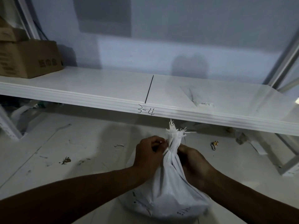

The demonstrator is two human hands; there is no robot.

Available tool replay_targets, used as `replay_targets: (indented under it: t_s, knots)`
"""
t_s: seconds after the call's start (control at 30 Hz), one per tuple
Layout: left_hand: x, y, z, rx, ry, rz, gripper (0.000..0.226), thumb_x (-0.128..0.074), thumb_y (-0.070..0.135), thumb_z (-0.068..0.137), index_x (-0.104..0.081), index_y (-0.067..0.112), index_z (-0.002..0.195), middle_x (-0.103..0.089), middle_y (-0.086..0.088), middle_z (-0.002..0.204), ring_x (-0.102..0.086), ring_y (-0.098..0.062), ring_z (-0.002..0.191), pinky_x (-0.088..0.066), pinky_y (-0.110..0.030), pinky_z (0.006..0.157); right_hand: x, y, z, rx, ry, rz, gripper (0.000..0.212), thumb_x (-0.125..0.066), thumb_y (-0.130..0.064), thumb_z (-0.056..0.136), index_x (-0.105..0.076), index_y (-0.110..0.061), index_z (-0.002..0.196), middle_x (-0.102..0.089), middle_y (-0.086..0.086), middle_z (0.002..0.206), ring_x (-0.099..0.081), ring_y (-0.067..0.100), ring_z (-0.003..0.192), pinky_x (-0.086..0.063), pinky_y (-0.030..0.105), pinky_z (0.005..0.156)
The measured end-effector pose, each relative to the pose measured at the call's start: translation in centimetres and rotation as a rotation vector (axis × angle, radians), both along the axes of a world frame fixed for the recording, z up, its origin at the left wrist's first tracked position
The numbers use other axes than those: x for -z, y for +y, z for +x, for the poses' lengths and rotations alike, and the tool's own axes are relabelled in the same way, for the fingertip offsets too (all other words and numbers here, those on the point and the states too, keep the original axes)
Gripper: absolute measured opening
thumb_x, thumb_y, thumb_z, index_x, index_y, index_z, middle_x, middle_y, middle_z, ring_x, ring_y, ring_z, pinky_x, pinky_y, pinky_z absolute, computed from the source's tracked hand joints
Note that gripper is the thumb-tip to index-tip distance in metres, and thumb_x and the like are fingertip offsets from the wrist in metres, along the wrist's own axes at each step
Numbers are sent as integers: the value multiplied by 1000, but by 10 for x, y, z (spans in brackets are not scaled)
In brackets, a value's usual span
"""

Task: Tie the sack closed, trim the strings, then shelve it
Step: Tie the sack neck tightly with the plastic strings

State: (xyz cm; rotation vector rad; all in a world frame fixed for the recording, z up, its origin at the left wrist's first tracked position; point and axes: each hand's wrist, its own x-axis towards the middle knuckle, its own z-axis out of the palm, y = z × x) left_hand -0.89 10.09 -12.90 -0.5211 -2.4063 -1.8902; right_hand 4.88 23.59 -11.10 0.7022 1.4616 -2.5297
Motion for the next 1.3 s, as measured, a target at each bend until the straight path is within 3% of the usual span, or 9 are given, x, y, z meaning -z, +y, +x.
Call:
replay_targets:
  t_s: [0.1,0.23,0.4,0.67,0.77,0.9,1.1,1.2,1.3]
  knots:
    - [0,0,2,21,11,-21,9,-71,14,84,-77,14,91,-77,4,87,-71,-3,82,-54,-12,76,1,-2,2,48,-3,90,28,-55,-4,89,-68,7,111,-66,33,116,-65,47,107,-53,52,97]
    - [-2,1,6,59,2,-7,8,-72,13,85,-77,14,90,-77,4,86,-71,-2,83,-53,-11,78,1,-3,3,140,-49,169,21,-63,-3,85,-72,8,100,-71,32,104,-70,37,81,-60,42,74]
    - [-4,3,10,61,33,-27,8,-70,17,87,-76,12,88,-76,4,83,-69,-2,83,-49,-6,72,2,-4,0,213,-124,217,27,-62,-3,86,-66,12,108,-69,33,107,-69,37,79,-59,40,67]
    - [2,7,17,-40,37,-12,5,-74,14,83,-75,17,86,-69,9,87,-65,8,83,-48,-3,72,6,-6,-3,212,-152,245,35,-50,-9,97,-57,16,120,-61,37,118,-60,38,95,-46,55,103]
    - [3,6,18,-39,2,-11,10,-74,13,83,-79,17,91,-77,7,87,-70,0,83,-51,-7,76,4,-6,-2,159,-93,299,29,-51,-7,97,-63,15,112,-64,33,107,-62,37,92,-50,53,98]
    - [3,5,18,-90,-39,48,13,-77,12,79,-79,19,90,-78,5,85,-71,0,81,-55,-12,75,-3,-5,-1,53,23,453,24,-48,-2,97,-72,0,95,-74,18,88,-72,25,73,-62,33,71]
    - [0,6,17,-111,-98,80,11,-79,12,76,-79,19,84,-78,5,78,-72,-1,75,-54,-13,70,-1,-10,-7,4,41,719,30,-46,-23,84,-72,-12,94,-74,16,98,-71,33,96,-54,53,93]
    - [-2,6,20,-103,-126,90,11,-78,12,78,-78,22,82,-77,7,76,-71,-1,75,-50,-8,66,3,-11,-10,9,41,754,36,-46,-36,76,-72,-18,93,-76,8,95,-71,27,95,-54,50,94]
    - [-2,7,21,-101,-109,56,11,-76,13,79,-79,19,88,-77,7,81,-70,0,78,-52,-8,69,3,-17,-8,19,86,715,22,-49,-32,91,-70,-27,97,-74,0,102,-70,19,101,-53,42,98]
